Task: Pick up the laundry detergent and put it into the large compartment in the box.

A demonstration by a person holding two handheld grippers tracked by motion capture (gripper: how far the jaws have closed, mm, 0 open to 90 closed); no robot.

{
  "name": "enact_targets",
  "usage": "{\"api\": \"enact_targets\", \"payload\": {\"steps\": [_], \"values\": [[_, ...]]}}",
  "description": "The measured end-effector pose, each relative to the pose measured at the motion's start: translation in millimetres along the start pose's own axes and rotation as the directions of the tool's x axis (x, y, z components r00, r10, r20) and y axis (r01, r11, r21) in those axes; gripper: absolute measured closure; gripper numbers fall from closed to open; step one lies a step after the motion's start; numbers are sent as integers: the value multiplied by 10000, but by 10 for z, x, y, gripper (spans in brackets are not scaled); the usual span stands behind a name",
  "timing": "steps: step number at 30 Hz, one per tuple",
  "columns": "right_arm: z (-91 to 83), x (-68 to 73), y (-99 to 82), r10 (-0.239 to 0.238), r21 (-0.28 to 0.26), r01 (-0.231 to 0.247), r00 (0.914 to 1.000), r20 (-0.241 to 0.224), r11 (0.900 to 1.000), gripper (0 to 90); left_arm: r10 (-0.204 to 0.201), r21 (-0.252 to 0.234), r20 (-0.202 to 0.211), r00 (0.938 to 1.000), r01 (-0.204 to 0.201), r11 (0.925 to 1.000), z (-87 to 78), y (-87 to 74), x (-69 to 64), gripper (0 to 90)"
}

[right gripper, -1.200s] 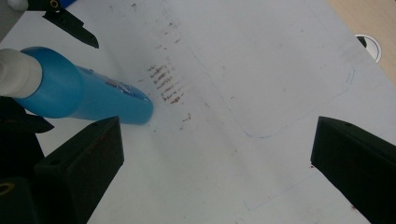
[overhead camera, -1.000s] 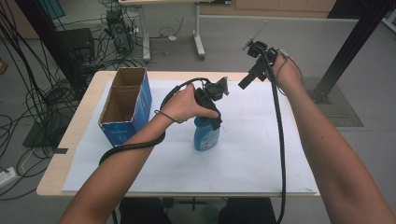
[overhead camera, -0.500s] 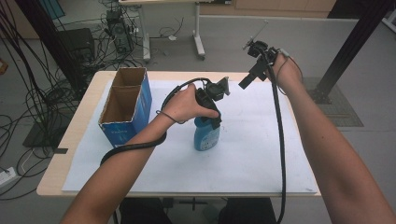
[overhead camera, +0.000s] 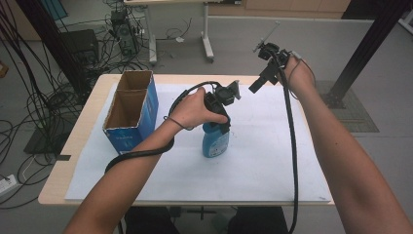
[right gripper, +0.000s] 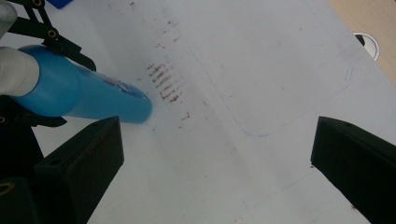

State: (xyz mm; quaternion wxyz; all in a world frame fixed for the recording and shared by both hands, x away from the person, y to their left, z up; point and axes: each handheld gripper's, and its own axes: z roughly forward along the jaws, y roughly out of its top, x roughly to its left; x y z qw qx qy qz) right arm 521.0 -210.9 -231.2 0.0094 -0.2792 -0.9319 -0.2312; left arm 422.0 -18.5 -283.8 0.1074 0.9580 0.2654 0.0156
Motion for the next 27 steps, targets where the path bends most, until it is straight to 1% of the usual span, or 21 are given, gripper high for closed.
{"api": "enact_targets", "payload": {"steps": [4,6,11,27], "values": [[0,0,2,-10,0,10,10000,13,10000,23,24,-53,-17,10000,-25,10000,-4,-13,5,372],[3,0,3,14,6,-14,10000,11,10000,23,-30,-80,-18,10000,30,10000,-1,-15,0,372],[6,3,7,15,-20,-15,10000,-1,10000,23,-10,-12,-34,10000,10,10000,-3,-8,1,372],[-8,2,6,-7,47,6,10000,60,10000,23,-39,-108,-32,10000,39,9999,-3,-24,2,372]]}}
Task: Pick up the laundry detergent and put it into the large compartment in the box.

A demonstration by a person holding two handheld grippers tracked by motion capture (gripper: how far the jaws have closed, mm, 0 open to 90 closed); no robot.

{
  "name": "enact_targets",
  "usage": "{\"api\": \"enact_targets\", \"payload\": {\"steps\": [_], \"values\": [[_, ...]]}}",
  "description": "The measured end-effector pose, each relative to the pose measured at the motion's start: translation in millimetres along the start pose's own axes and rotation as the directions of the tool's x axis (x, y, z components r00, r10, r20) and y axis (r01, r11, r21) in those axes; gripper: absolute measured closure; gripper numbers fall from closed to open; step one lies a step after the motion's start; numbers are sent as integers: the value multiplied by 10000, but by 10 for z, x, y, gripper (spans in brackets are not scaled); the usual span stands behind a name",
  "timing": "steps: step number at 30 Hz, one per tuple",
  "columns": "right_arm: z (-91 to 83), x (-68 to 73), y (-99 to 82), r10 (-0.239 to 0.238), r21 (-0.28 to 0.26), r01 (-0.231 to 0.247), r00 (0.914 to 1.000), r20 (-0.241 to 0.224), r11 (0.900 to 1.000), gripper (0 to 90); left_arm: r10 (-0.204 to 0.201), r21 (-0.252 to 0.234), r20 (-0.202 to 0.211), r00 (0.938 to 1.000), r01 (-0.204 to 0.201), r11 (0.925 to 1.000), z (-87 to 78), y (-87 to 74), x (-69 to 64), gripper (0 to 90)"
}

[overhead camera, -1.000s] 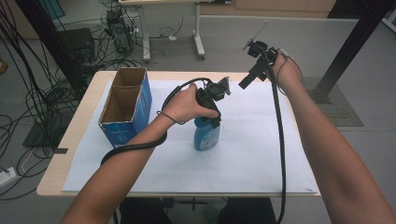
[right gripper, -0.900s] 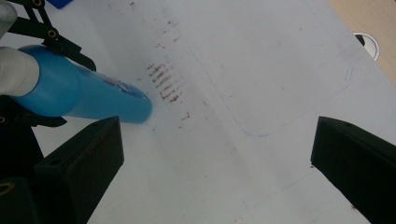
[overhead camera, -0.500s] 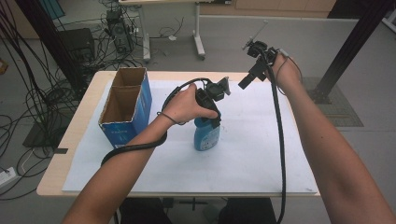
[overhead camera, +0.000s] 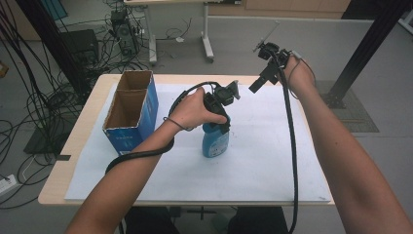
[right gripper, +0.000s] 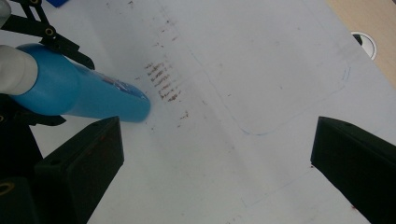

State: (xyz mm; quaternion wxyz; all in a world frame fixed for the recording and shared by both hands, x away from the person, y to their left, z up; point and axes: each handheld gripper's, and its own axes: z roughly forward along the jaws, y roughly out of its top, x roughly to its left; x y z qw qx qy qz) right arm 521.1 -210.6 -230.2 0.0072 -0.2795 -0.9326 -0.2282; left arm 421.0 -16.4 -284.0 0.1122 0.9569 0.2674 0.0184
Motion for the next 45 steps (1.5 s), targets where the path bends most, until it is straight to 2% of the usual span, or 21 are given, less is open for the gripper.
{"api": "enact_targets", "payload": {"steps": [45], "values": [[25,12,13,36,94,-36,10000,-81,9999,24,19,-9,2,10000,-19,10000,0,-4,1,373]]}}
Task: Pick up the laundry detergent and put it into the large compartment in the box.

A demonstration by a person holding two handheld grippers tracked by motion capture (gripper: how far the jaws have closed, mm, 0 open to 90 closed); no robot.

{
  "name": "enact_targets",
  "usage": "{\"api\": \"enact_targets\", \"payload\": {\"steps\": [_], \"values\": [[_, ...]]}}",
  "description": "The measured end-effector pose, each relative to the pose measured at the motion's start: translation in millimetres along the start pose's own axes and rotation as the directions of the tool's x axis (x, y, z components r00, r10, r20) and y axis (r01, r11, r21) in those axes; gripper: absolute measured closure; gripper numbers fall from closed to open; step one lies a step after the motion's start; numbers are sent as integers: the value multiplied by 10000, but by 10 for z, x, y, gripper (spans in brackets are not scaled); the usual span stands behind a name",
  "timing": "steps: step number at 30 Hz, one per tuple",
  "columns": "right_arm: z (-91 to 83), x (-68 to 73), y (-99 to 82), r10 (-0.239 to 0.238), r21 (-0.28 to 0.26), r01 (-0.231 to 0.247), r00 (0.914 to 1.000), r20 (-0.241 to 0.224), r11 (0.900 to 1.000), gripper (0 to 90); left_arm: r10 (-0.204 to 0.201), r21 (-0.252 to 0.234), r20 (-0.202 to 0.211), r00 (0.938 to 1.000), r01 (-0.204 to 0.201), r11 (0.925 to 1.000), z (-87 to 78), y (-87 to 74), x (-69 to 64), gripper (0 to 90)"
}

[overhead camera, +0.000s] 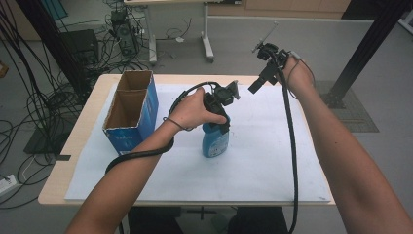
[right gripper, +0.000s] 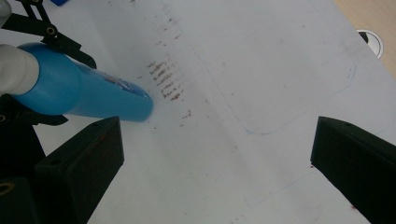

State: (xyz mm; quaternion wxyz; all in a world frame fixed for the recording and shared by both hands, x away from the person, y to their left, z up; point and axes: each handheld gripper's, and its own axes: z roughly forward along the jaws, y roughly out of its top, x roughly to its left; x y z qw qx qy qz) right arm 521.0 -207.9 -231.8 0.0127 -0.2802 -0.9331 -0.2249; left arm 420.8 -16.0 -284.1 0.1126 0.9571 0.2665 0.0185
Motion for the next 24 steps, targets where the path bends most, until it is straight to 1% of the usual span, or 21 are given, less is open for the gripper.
{"api": "enact_targets", "payload": {"steps": [24], "values": [[-4,-11,-4,35,-113,-35,10000,-28,9999,23,38,49,5,10000,-38,10000,3,9,-1,373]]}}
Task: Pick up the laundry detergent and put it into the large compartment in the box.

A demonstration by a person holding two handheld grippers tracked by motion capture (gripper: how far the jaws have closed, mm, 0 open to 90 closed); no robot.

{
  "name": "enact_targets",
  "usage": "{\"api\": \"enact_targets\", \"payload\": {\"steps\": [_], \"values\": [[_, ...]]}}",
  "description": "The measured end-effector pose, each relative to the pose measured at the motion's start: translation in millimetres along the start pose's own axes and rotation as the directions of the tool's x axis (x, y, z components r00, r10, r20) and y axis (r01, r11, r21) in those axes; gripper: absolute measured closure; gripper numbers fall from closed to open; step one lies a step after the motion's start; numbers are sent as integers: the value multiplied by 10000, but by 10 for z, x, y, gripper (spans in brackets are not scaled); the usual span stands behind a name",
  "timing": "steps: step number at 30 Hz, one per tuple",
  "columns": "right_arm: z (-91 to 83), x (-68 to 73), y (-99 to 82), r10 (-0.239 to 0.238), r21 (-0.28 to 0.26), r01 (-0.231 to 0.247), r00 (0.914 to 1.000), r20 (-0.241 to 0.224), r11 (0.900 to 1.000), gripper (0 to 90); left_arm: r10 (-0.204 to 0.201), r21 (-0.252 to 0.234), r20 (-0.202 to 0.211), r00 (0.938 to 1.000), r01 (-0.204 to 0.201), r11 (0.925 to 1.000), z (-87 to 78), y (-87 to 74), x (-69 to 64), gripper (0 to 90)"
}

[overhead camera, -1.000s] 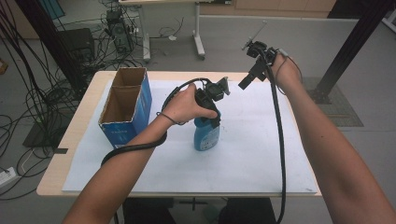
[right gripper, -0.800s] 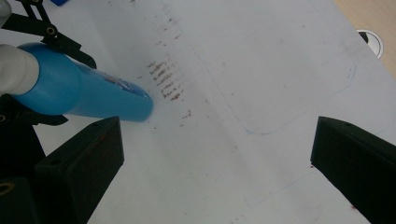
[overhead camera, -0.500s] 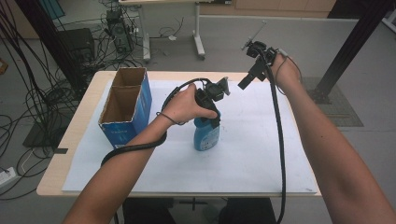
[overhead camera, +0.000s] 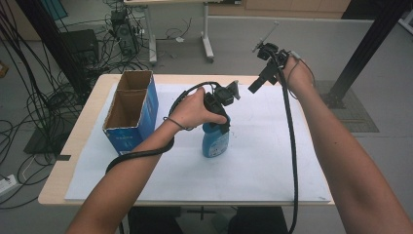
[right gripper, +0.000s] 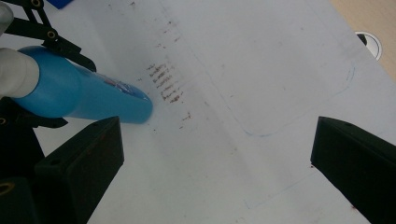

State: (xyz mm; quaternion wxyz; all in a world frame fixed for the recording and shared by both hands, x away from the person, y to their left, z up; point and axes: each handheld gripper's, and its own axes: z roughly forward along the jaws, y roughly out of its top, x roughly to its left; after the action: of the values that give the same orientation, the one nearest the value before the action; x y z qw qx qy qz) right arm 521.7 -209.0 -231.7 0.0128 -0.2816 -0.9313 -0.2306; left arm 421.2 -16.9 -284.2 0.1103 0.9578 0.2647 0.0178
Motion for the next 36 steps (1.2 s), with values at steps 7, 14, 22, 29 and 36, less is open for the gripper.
{"api": "enact_targets", "payload": {"steps": [7,14,22,29,36], "values": [[9,-17,-5,15,-29,-15,10000,-26,10000,23,11,-67,7,10000,-11,10000,1,-5,0,373],[17,-24,-5,32,-43,-32,10000,-48,10000,23,38,-113,22,10000,-38,9999,-2,-16,4,374],[28,-39,-15,60,-77,-60,9999,-89,10000,22,47,-104,-70,10000,-47,9999,-2,-10,-13,375],[23,-51,-24,124,-90,-125,9999,-57,9999,21,217,-13,-173,9996,-218,9998,-13,4,-55,375],[5,-57,-31,113,-45,-113,9999,-7,9999,22,233,-21,70,9997,-233,9997,-89,21,-65,376]]}}
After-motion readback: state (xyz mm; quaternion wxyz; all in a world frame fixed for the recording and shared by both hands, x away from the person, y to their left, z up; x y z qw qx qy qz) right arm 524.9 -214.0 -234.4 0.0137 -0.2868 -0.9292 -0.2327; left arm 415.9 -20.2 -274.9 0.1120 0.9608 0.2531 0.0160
